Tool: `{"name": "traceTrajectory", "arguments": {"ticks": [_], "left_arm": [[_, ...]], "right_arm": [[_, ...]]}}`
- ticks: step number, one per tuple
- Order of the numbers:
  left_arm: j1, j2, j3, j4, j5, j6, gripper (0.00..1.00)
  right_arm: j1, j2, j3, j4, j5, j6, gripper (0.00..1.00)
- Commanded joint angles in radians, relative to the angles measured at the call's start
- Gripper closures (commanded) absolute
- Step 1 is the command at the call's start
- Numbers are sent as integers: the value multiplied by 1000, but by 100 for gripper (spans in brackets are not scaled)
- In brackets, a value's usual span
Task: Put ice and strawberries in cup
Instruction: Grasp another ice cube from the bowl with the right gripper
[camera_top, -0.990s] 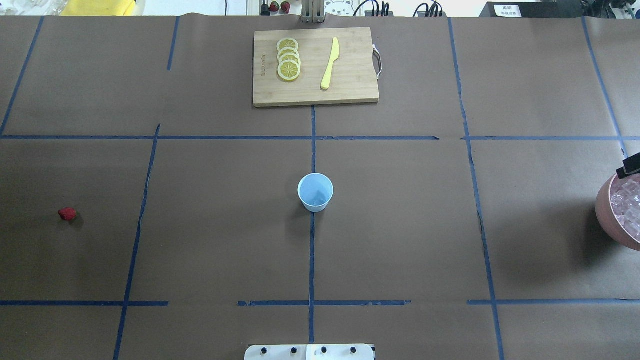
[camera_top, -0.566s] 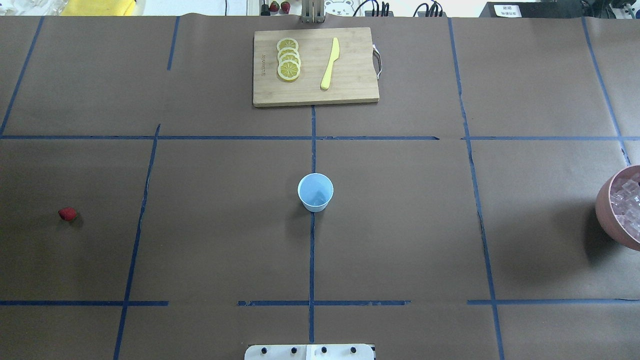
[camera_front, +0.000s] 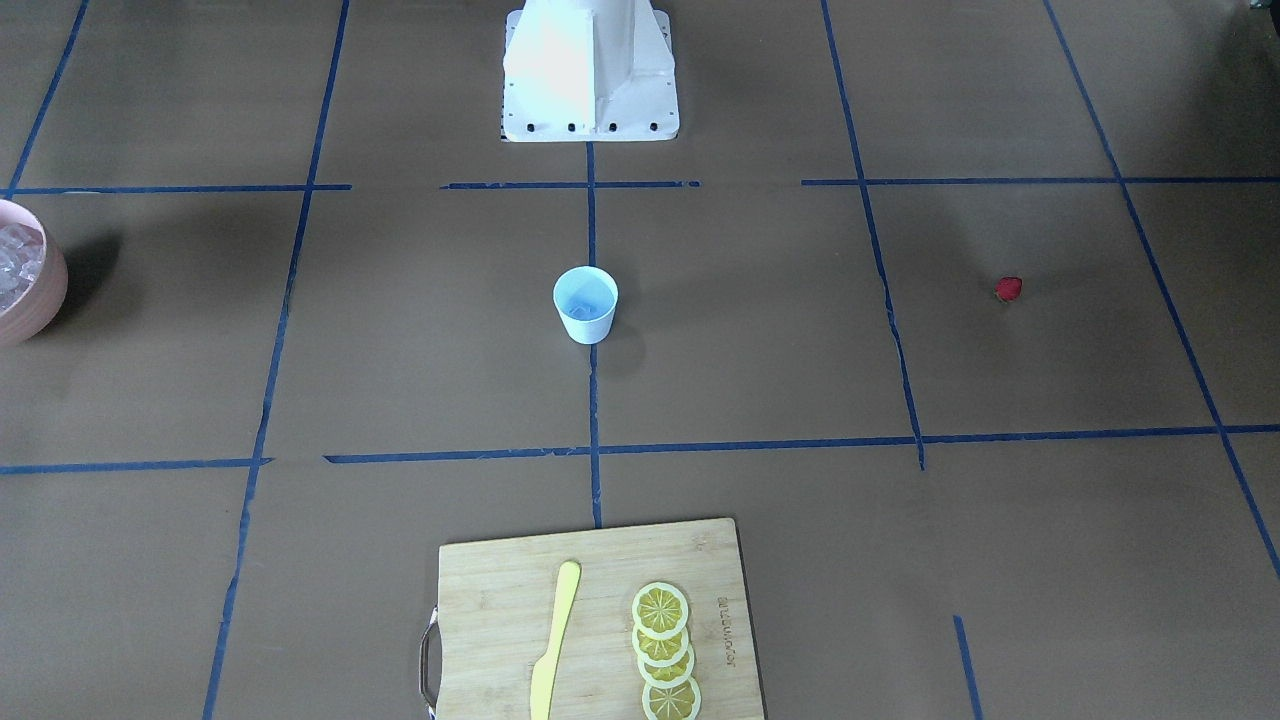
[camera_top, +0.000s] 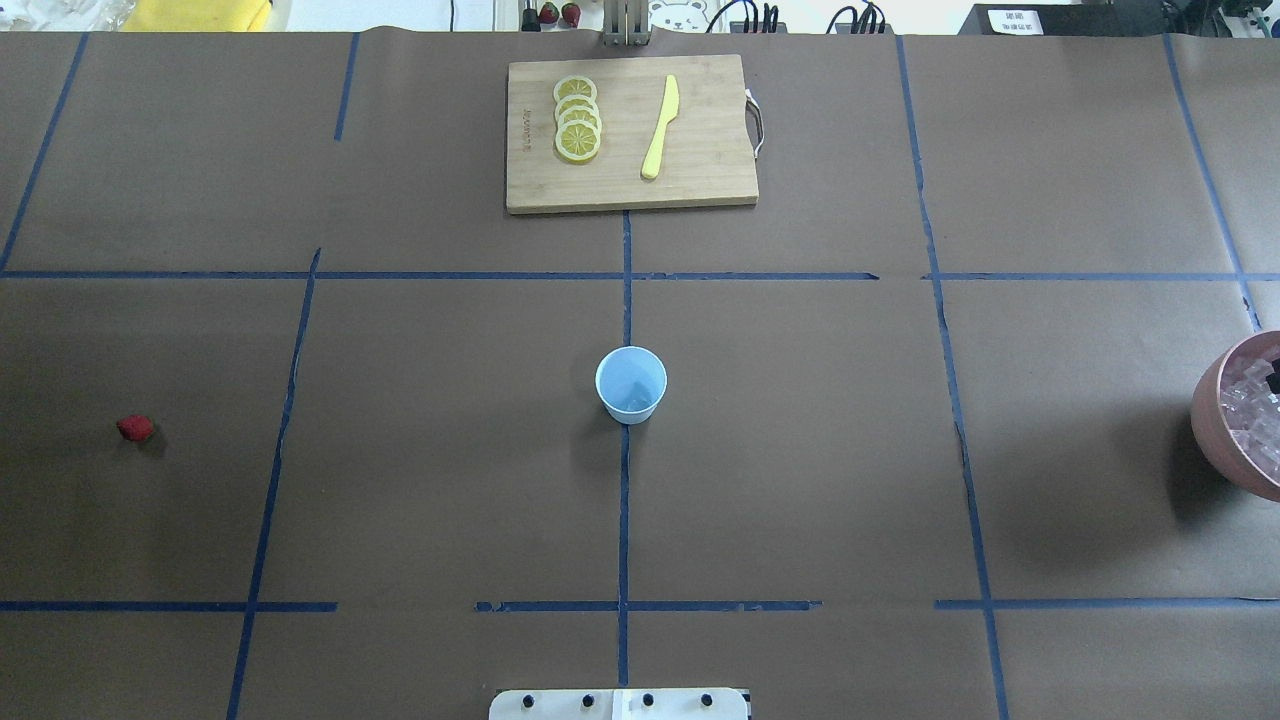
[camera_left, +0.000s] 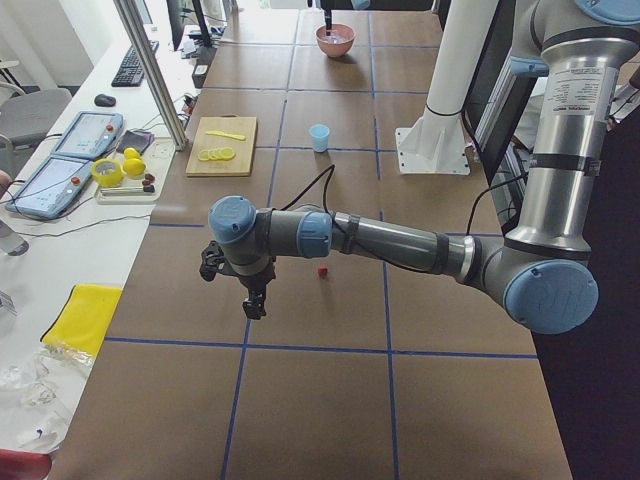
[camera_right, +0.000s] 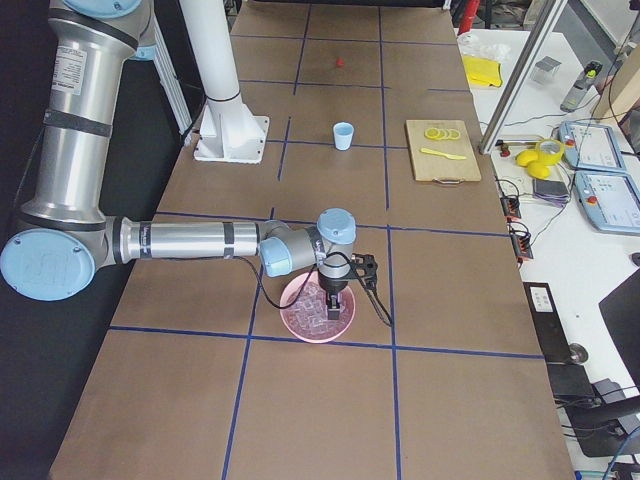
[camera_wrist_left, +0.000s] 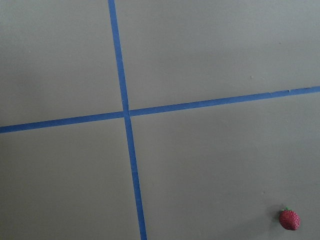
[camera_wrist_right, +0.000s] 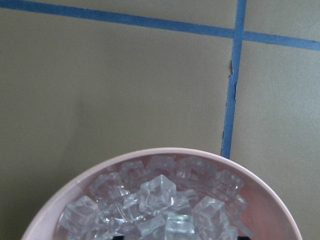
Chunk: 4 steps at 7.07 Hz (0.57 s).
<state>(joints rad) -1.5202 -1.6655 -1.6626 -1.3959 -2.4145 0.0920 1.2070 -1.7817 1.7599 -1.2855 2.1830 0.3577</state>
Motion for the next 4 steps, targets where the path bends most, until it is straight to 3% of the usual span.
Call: {"name": "traceTrajectory", "arguments": {"ticks": [1, 4], "left_arm": [[0, 0, 0, 0, 0, 0, 0], [0, 1, 1, 0, 0, 0, 0]], "right_arm": [[-21, 1, -3, 0, 0, 3, 26], [-32, 4, -8, 0, -2, 1, 31]]}}
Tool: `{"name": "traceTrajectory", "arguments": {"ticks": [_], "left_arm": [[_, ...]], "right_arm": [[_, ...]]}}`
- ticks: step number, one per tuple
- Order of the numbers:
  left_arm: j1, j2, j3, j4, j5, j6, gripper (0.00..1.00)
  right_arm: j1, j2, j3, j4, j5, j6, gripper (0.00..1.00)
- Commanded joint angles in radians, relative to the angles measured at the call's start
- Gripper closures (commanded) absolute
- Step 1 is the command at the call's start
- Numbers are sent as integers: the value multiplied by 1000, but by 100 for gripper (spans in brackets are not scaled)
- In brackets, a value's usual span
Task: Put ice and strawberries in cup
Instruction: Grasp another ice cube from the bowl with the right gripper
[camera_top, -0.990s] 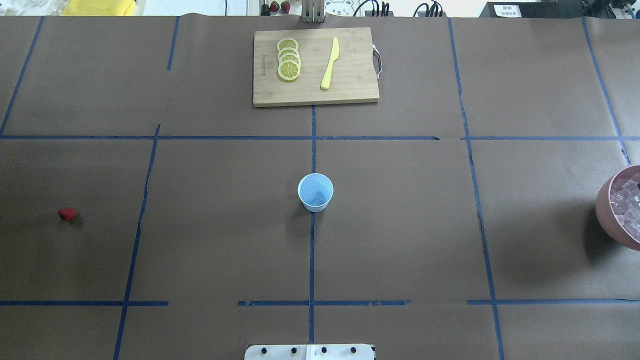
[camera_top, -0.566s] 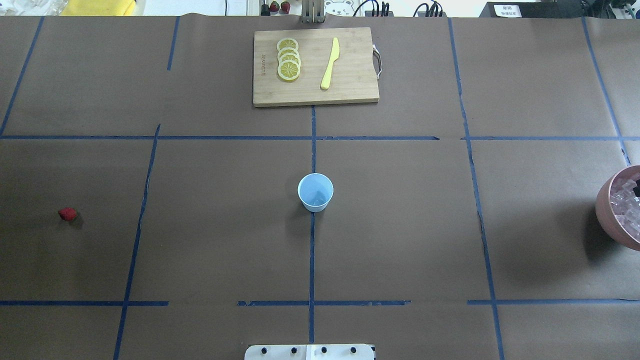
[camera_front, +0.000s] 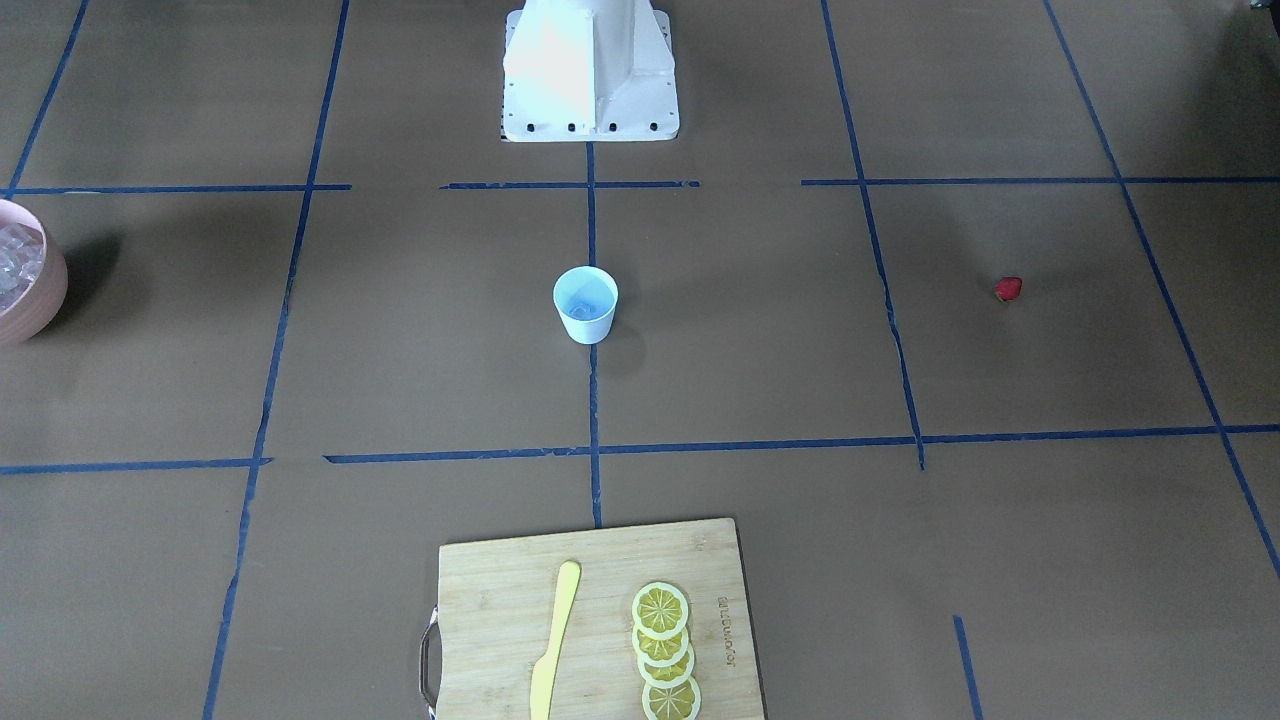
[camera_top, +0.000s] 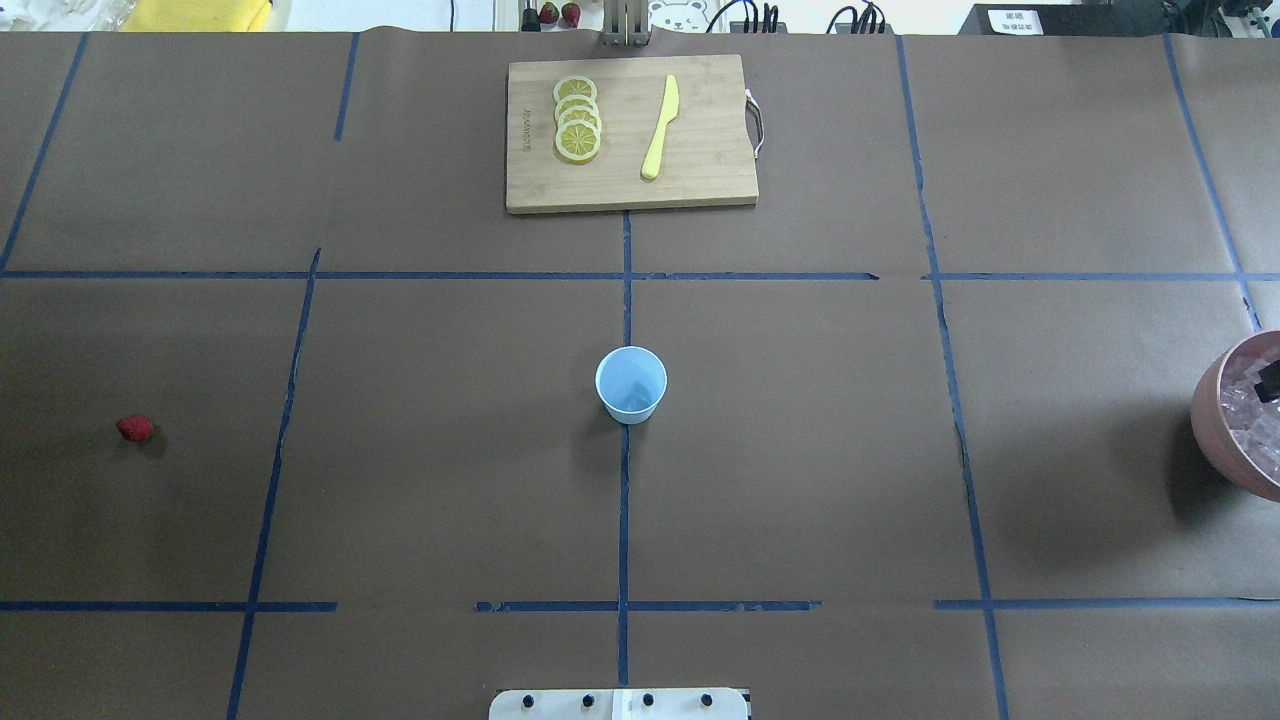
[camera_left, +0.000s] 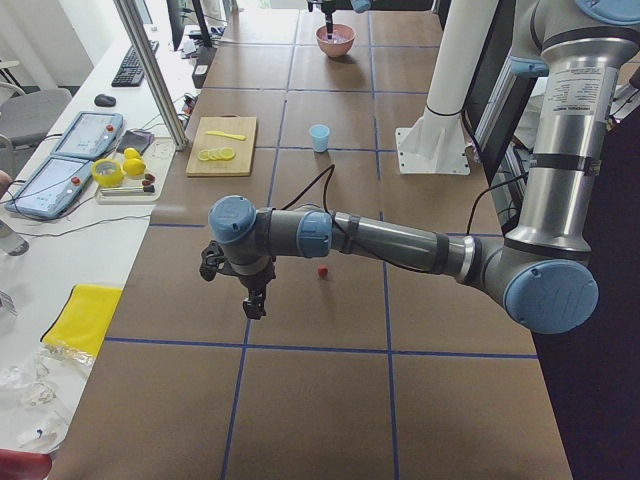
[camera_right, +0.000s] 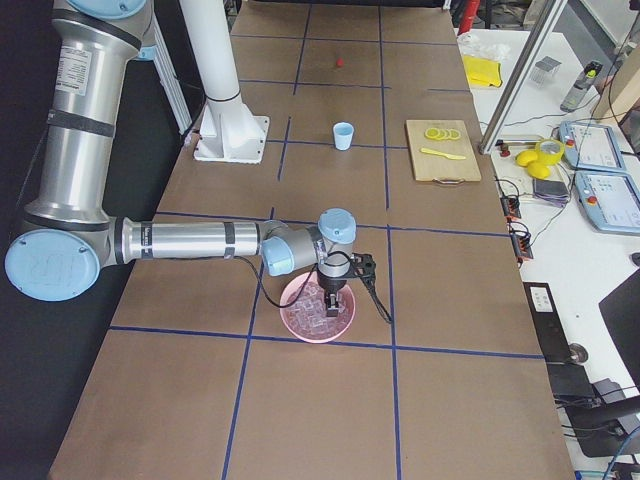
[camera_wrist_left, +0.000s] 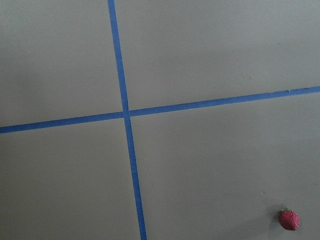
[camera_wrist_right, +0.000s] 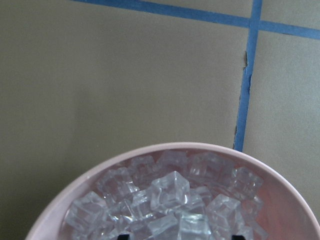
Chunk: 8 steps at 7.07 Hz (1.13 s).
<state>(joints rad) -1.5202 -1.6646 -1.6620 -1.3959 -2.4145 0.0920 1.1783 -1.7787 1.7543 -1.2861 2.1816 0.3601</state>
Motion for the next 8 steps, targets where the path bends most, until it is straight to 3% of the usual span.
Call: {"name": "traceTrajectory", "arguments": {"ticks": [1, 3, 4, 6, 8], "left_arm": [[0, 0, 1, 0, 0, 0, 0], [0, 0, -2, 0, 0, 0, 0], [0, -1, -5, 0, 0, 0, 0], [0, -1, -5, 0, 0, 0, 0], [0, 0, -4, 0, 0, 0, 0]], "right_arm": [[-5, 1, -7, 1, -2, -1, 33], [-5, 2, -22, 1, -2, -6, 37], [-3, 2, -22, 2, -2, -6, 50], [-3, 2, -19, 2, 0, -12, 90], [-2, 2, -15, 2, 1, -15, 100]]}}
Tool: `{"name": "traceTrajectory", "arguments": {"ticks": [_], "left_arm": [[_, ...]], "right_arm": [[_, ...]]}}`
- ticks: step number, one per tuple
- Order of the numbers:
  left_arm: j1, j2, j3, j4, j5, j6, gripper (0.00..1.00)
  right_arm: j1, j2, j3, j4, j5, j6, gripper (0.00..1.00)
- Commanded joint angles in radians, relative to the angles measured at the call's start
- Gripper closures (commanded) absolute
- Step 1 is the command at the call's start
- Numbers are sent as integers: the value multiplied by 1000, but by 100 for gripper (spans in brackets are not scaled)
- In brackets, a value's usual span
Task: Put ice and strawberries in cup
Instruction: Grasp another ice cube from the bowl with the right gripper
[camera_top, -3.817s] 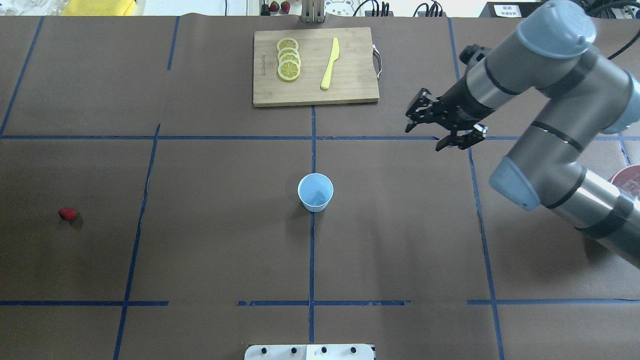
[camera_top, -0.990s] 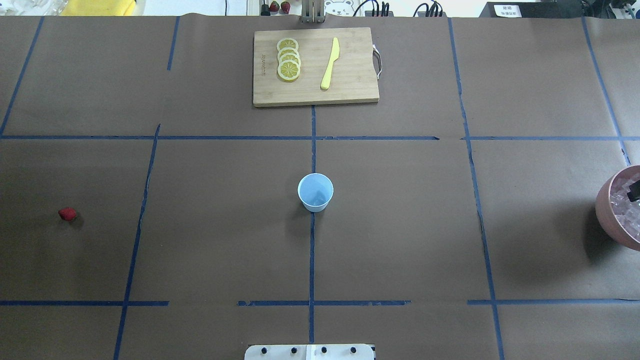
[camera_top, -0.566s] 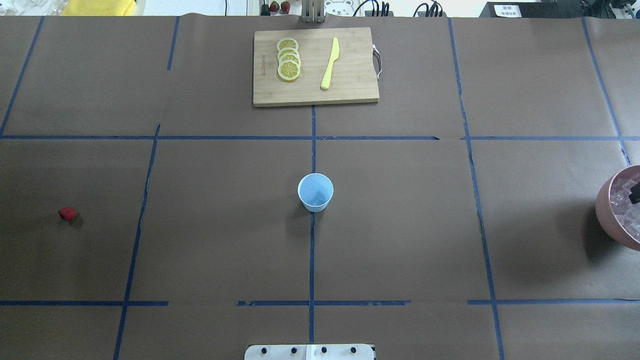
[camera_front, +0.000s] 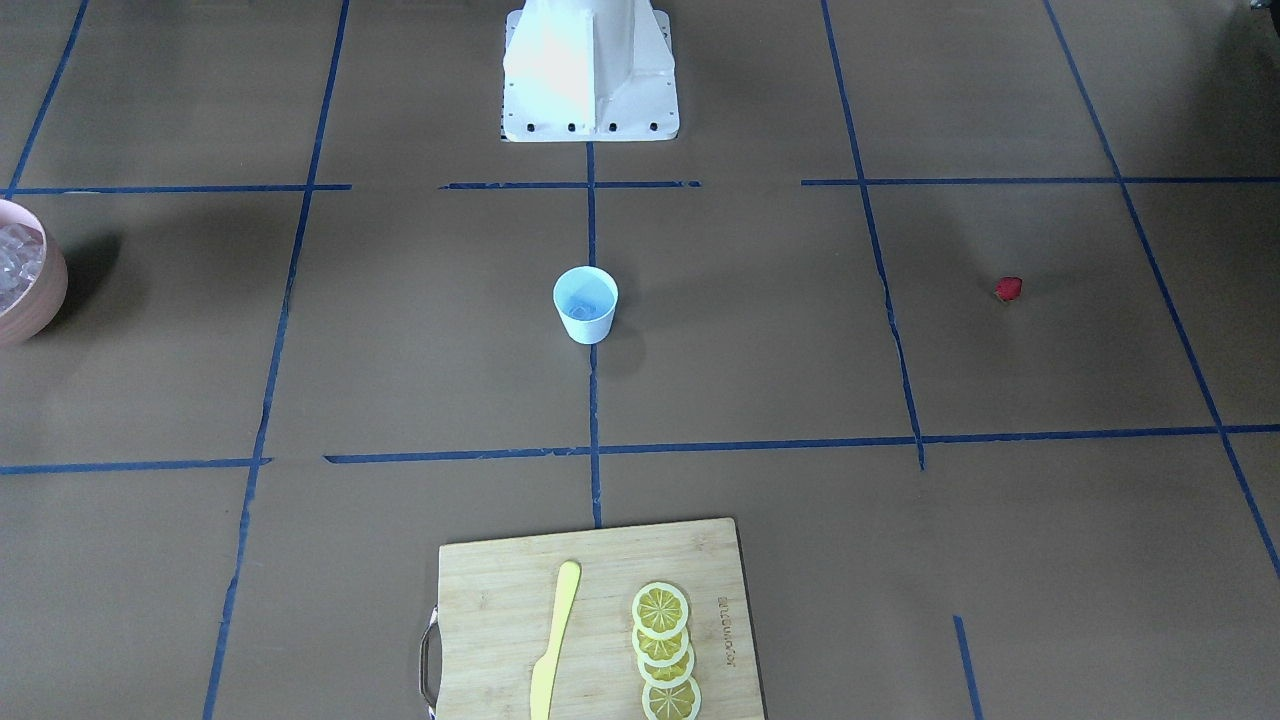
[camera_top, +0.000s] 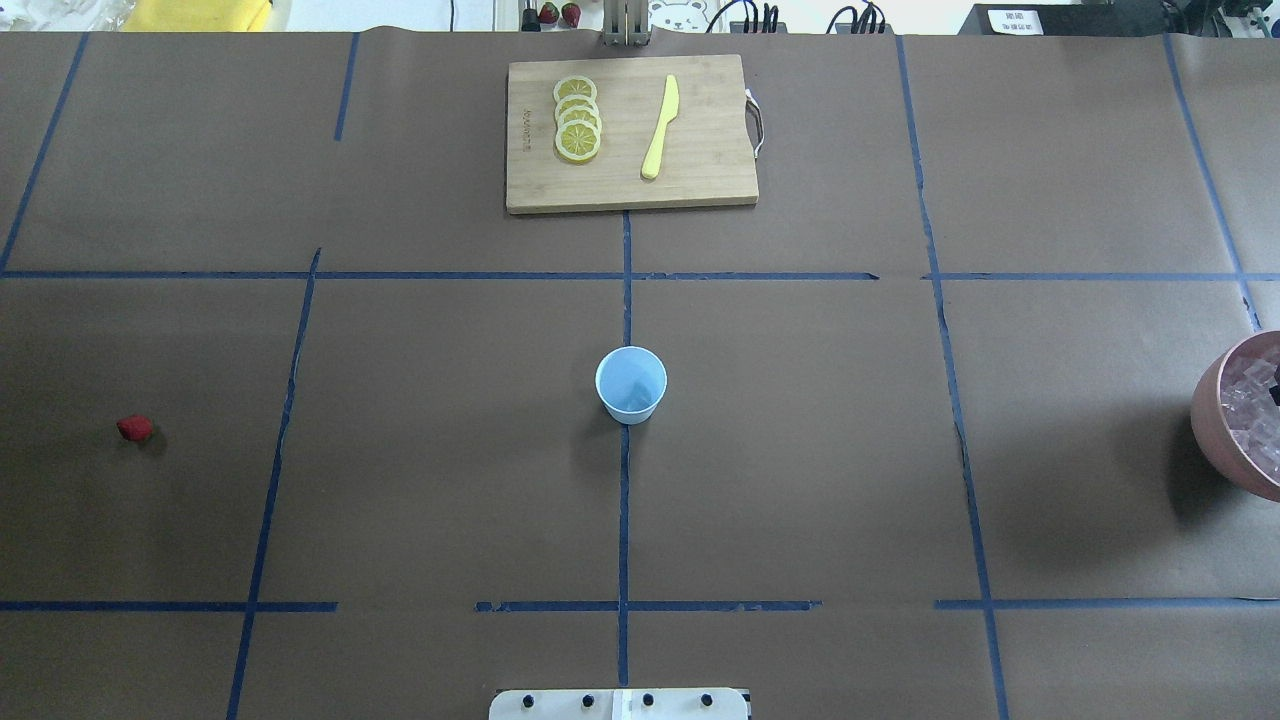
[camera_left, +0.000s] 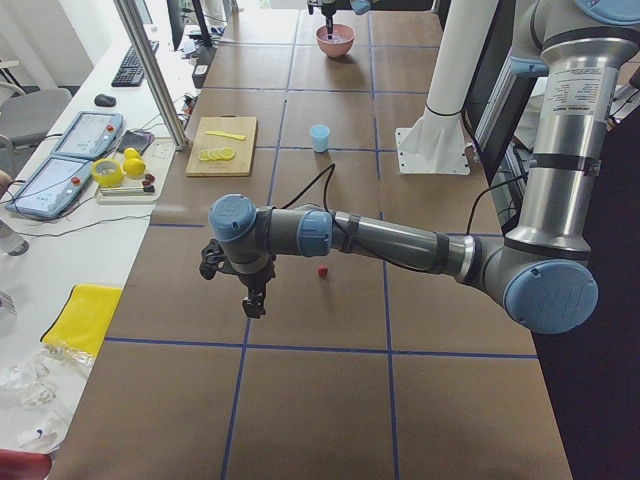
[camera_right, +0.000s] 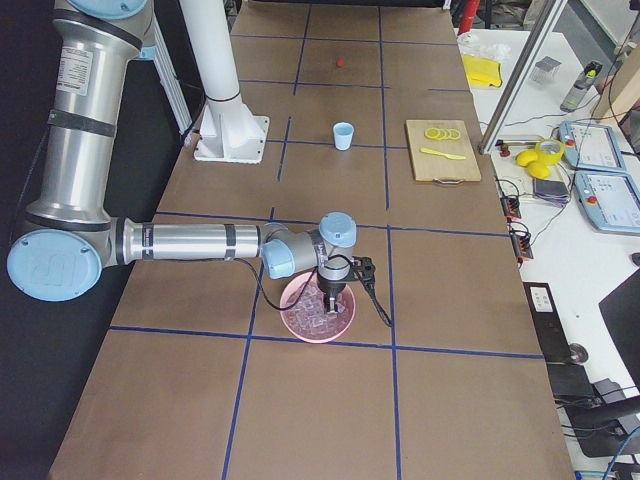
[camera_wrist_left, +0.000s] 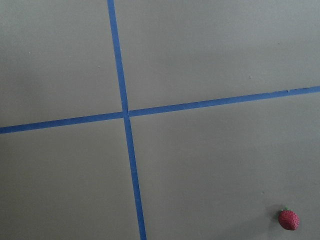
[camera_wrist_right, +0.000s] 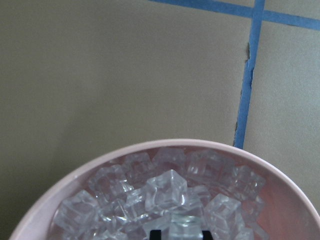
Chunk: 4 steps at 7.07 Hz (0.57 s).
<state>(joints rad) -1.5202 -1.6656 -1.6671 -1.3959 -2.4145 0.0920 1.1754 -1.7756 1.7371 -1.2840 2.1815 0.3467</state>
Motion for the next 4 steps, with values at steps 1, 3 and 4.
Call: {"name": "traceTrajectory", "arguments": {"ticks": [1, 3, 4], "left_arm": [[0, 1, 3, 0, 0, 0, 0], [0, 1, 1, 0, 0, 0, 0], [0, 0, 0, 0, 0, 0, 0]], "right_arm": [[4, -4, 11, 0, 3, -3, 100], [36, -25, 126, -14, 10, 11, 100], [35, -21, 177, -15, 12, 87, 100]]}}
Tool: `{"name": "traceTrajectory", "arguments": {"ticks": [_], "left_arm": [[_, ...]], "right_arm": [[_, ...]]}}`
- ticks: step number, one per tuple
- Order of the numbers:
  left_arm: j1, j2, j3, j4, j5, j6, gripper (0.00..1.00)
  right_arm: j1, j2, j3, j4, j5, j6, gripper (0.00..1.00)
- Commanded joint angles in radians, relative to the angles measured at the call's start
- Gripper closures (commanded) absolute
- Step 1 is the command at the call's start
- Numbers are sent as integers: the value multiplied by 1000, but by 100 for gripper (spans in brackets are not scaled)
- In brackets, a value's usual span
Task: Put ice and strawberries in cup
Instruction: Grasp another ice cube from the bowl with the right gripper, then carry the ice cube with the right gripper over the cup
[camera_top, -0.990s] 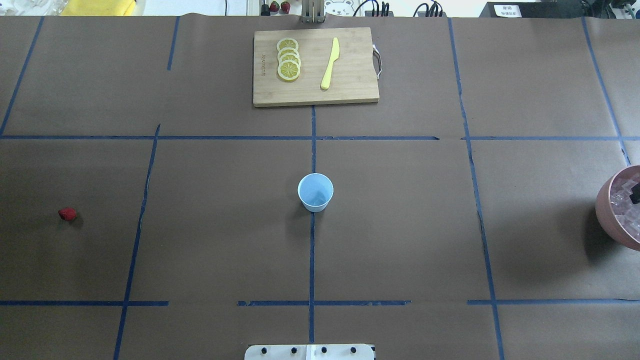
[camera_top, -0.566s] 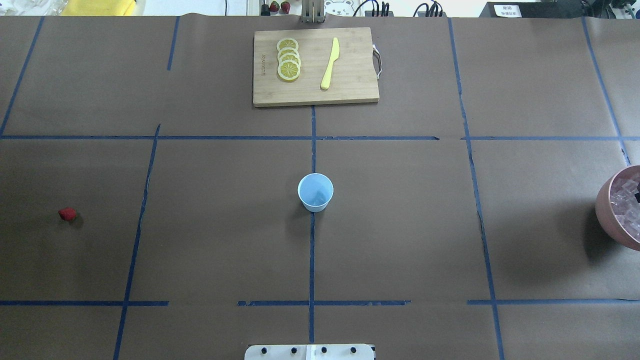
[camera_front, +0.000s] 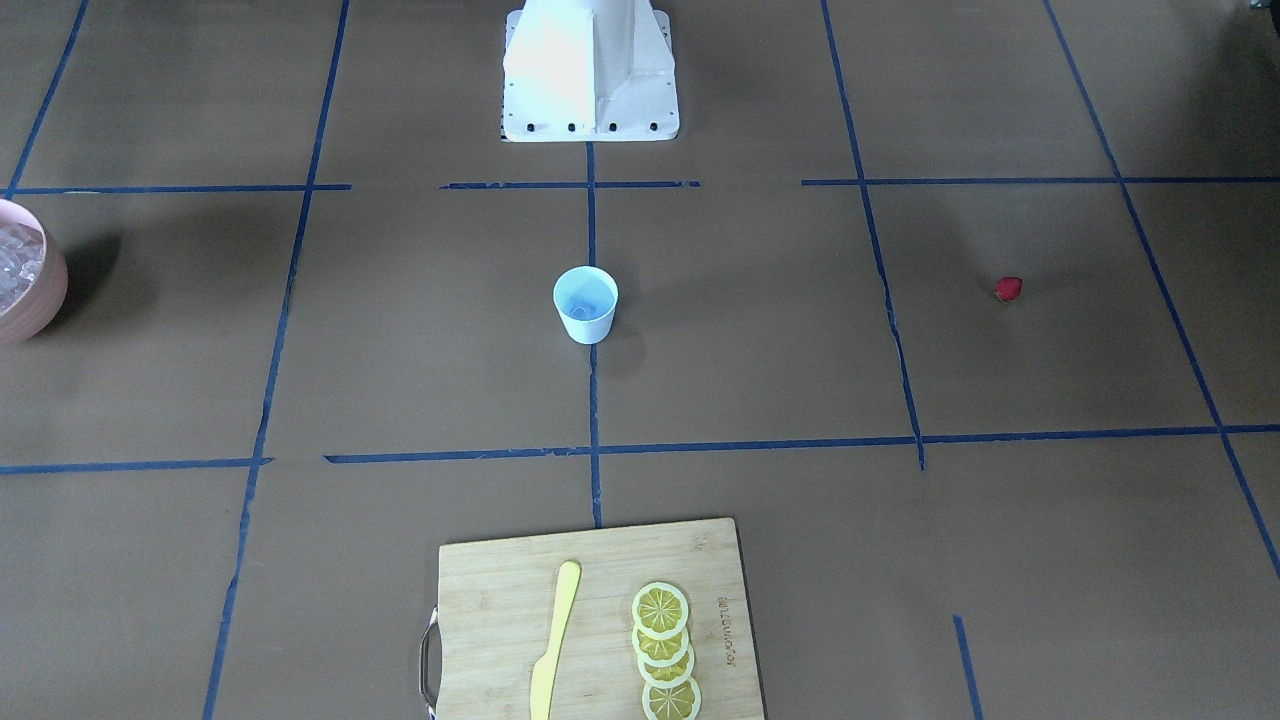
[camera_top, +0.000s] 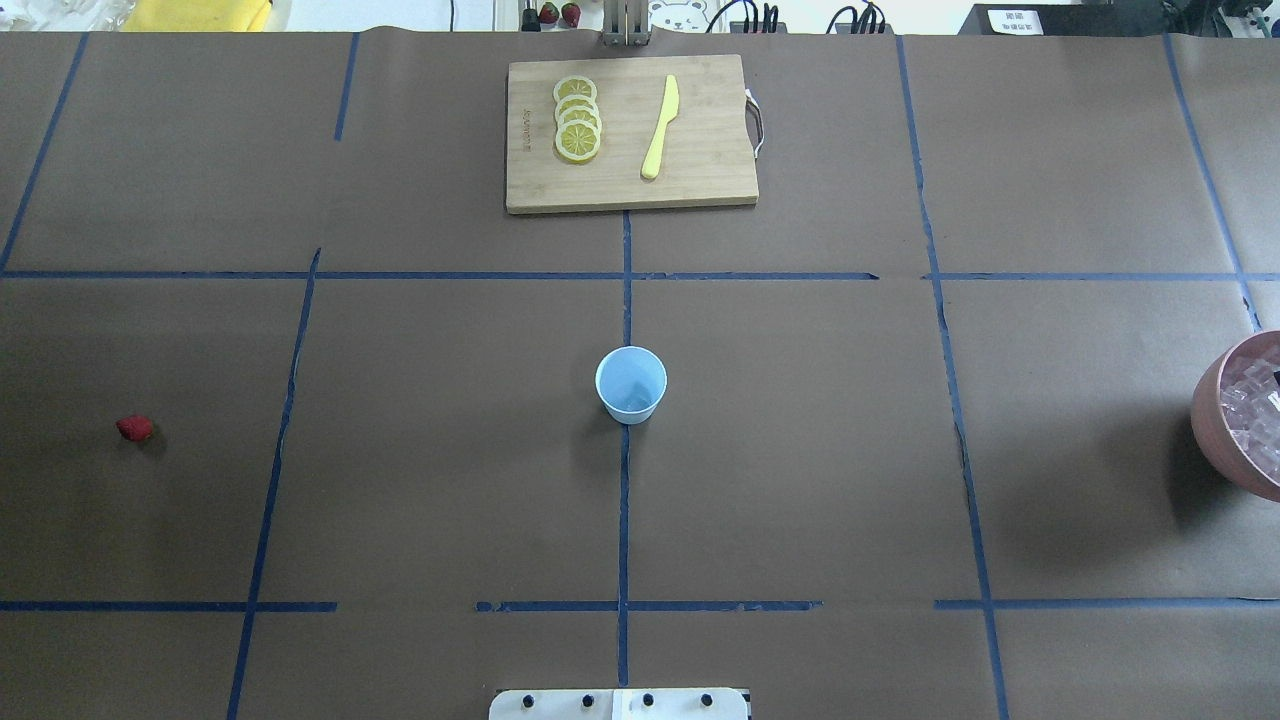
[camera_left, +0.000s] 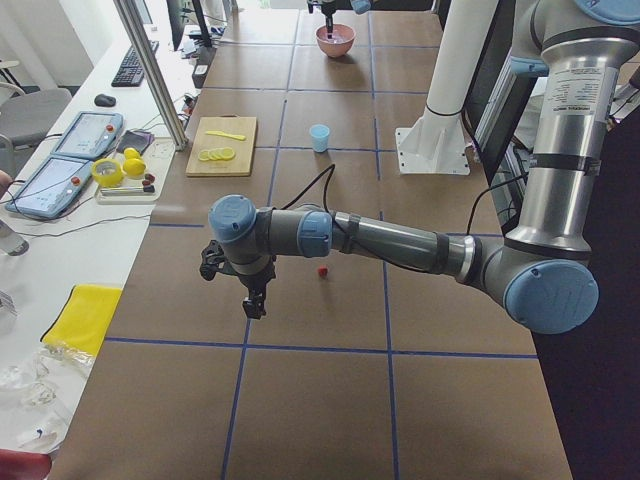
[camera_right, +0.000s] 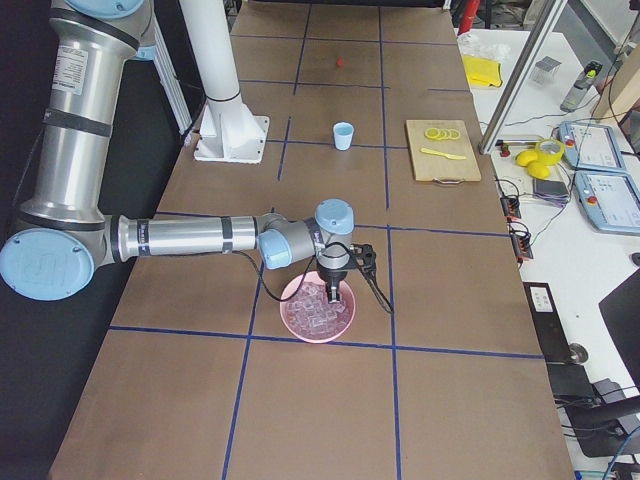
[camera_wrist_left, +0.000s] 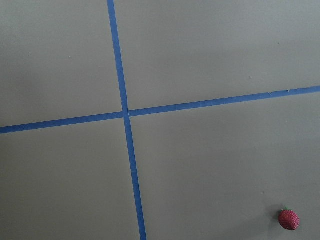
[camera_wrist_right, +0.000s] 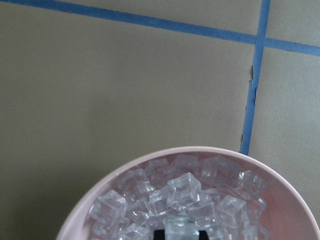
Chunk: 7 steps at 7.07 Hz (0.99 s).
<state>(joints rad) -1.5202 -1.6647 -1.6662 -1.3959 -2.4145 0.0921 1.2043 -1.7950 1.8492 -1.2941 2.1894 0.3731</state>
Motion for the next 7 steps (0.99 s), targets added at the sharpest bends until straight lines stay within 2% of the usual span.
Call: {"name": "traceTrajectory", "arguments": {"ticks": [1, 2, 4, 5, 6, 7], "left_arm": [[0, 0, -1, 0, 0, 0, 0], [0, 0, 0, 0, 0, 0, 0], [0, 0, 0, 0, 0, 0, 0], [0, 0, 0, 0, 0, 0, 0], [0, -1, 5, 0, 0, 0, 0], [0, -1, 5, 0, 0, 0, 0]], "right_arm": [[-9, 11, 108, 1, 41, 187, 100], [-47, 54, 151, 4, 94, 352, 100], [-199, 197, 189, 4, 86, 701, 100], [-291, 304, 183, 2, 67, 854, 100], [-404, 409, 174, -2, -3, 997, 100], [-469, 502, 145, -7, -41, 1100, 100]]}}
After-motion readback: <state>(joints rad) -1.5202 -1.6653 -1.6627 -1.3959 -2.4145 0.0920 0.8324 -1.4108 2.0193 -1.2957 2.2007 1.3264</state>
